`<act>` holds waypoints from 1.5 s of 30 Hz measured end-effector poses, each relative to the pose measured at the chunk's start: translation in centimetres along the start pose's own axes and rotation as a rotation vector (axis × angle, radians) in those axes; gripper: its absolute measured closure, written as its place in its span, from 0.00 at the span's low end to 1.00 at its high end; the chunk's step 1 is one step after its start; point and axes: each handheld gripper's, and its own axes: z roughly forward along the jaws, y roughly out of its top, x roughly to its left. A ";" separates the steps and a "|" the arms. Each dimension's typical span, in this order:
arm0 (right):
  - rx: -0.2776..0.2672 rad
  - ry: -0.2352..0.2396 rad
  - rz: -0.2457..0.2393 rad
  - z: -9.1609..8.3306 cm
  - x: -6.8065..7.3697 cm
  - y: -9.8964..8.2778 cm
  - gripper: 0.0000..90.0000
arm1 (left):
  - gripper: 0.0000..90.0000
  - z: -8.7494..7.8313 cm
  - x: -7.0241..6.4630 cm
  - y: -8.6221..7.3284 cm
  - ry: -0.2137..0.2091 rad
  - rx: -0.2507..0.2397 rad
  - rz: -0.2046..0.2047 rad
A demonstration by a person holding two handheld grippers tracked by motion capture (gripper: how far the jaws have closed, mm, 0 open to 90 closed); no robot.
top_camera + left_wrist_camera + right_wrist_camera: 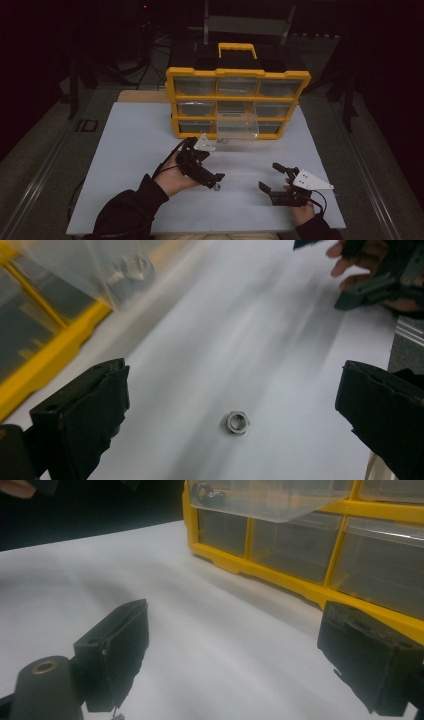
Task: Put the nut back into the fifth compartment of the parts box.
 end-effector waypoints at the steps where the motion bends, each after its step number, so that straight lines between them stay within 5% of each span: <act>1: 0.000 0.001 0.000 0.0 0.0 0.0 0.15 | 0.00 0.3 0.0 -0.4 -0.008 0.004 0.002; 16: 0.001 0.000 0.004 0.0 0.1 0.1 0.15 | 0.01 3.0 -0.6 -2.7 -0.074 0.022 0.008; 26: 0.001 0.002 0.002 -0.1 0.1 0.1 0.15 | 0.06 4.8 -1.1 -3.8 -0.085 0.048 0.059; 38: 0.002 0.003 0.002 0.0 0.1 0.0 0.15 | 0.33 6.5 -0.8 -4.9 -0.068 0.126 0.081; 43: 0.002 0.003 0.003 0.0 0.1 0.0 0.15 | 0.39 7.2 -0.7 -5.3 -0.076 0.159 0.112; 45: 0.002 0.004 0.004 0.0 0.1 0.0 0.15 | 0.48 7.7 -0.8 -5.4 -0.080 0.178 0.140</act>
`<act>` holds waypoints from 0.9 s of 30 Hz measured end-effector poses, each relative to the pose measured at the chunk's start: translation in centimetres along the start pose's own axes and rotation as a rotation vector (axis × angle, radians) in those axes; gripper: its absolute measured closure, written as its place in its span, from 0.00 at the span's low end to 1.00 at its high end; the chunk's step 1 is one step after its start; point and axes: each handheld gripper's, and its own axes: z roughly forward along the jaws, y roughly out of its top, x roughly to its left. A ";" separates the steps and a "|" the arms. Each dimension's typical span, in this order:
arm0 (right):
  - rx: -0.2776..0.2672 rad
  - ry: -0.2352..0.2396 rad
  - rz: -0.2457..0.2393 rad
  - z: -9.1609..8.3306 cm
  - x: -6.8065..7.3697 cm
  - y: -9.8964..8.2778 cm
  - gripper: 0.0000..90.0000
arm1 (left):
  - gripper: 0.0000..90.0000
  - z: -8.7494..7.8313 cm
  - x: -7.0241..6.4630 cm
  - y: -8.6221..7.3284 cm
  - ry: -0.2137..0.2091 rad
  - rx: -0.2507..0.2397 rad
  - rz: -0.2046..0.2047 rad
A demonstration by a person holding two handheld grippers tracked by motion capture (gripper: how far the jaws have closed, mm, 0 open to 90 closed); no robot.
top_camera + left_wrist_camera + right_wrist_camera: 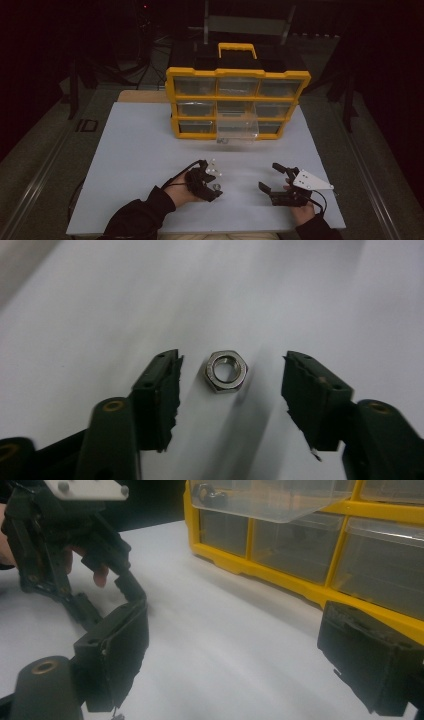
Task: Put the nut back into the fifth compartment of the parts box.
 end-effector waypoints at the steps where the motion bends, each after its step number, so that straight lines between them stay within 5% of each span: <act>1: 0.000 0.000 0.000 0.0 0.0 0.0 0.15 | 0.49 0.0 0.0 0.0 0.000 0.000 0.000; 15: 0.002 0.000 -0.001 0.0 0.0 0.0 0.15 | 0.73 1.1 0.5 0.4 0.002 0.010 -0.004; 27: 0.002 0.000 0.001 0.0 0.0 -0.1 0.15 | 0.77 0.2 0.6 0.7 -0.009 0.012 -0.002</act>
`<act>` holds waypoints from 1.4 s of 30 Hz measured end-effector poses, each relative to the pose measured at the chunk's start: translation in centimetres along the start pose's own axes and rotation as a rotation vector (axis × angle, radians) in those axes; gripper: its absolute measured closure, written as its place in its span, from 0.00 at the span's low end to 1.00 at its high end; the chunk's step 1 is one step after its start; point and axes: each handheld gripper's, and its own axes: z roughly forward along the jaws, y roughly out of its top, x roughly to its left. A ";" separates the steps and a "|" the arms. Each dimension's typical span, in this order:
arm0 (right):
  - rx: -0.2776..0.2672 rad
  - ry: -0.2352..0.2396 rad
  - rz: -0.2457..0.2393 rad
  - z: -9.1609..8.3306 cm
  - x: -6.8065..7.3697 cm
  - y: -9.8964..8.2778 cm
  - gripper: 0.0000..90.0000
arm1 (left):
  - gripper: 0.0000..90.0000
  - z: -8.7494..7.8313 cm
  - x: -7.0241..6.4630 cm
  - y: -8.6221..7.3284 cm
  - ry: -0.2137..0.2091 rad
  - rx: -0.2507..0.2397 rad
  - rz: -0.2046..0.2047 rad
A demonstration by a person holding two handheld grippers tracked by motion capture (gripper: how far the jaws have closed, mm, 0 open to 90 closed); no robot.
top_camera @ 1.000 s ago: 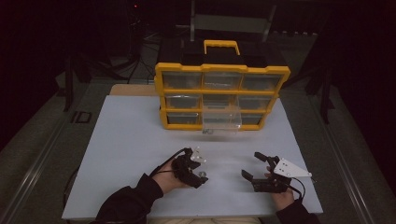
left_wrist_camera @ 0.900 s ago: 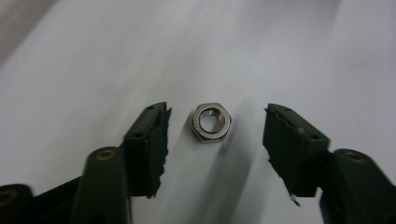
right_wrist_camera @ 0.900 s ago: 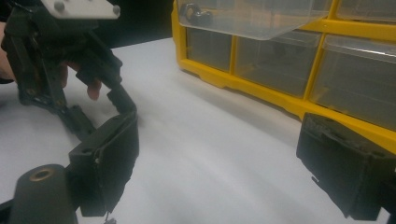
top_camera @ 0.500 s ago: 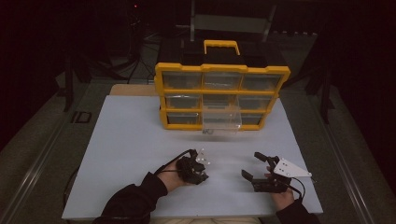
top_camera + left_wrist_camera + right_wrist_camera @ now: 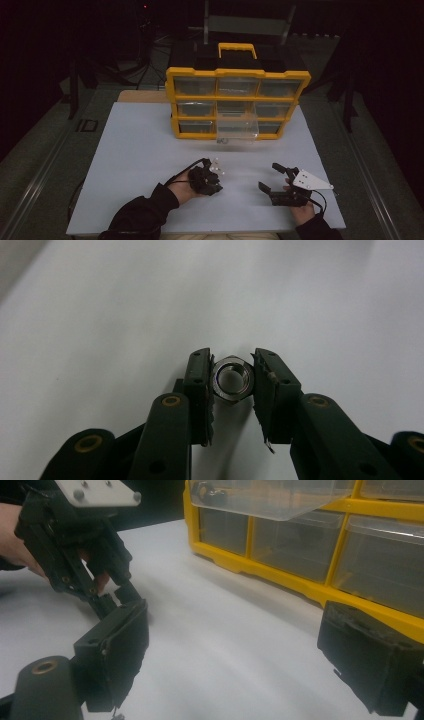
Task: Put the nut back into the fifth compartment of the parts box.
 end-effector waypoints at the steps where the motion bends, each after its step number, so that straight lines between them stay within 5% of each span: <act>1: 0.000 0.000 -0.001 0.0 0.0 0.0 0.15 | 0.77 -0.3 0.0 0.1 -0.003 -0.006 -0.004; 24: 0.001 -0.001 -0.006 0.0 0.0 0.0 0.15 | 0.77 -8.1 0.2 3.7 0.026 -0.124 0.015; 42: 0.002 0.001 -0.003 0.0 0.0 0.0 0.15 | 0.77 -12.2 1.4 7.4 0.061 -0.206 0.020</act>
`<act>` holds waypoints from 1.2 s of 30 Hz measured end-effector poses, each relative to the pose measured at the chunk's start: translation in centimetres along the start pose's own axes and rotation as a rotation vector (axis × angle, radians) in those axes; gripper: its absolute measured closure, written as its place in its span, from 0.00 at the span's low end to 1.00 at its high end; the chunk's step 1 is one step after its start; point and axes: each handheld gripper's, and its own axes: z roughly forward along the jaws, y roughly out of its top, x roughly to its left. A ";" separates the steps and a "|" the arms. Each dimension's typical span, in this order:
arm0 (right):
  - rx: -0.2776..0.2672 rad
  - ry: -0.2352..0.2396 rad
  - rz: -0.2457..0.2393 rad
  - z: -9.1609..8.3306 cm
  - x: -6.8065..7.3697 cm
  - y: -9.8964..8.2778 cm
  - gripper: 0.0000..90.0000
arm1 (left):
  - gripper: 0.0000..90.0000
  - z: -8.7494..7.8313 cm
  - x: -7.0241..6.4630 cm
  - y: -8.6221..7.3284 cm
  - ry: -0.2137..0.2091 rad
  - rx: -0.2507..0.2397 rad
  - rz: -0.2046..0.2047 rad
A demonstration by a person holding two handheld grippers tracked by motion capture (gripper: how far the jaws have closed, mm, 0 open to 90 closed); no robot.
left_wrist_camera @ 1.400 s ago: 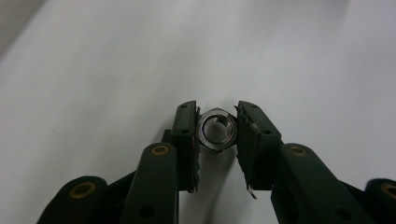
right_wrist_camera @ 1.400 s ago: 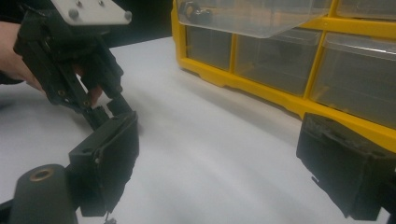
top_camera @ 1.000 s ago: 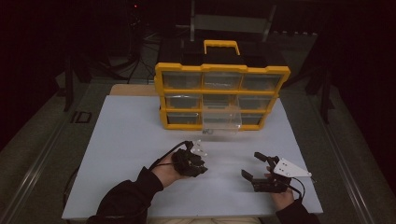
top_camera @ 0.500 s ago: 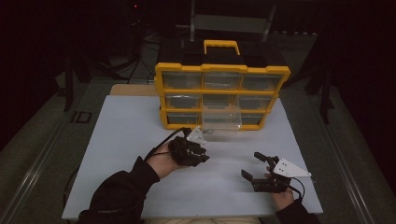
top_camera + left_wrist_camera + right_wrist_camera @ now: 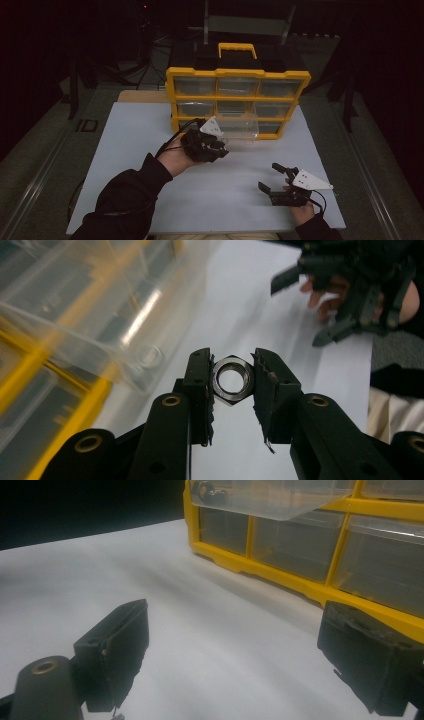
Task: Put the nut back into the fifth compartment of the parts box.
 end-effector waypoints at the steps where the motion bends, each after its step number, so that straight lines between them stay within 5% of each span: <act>1: 0.000 0.000 0.002 0.0 0.0 0.0 0.15 | 0.77 -0.2 0.2 0.4 0.005 -0.007 -0.005; 24: 0.003 0.000 0.003 0.0 -0.1 -0.1 0.15 | 0.77 -0.5 2.2 4.1 0.119 -0.084 -0.062; 36: 0.004 -0.001 0.005 0.0 -0.1 -0.1 0.15 | 0.77 0.5 3.2 5.1 0.215 -0.129 -0.143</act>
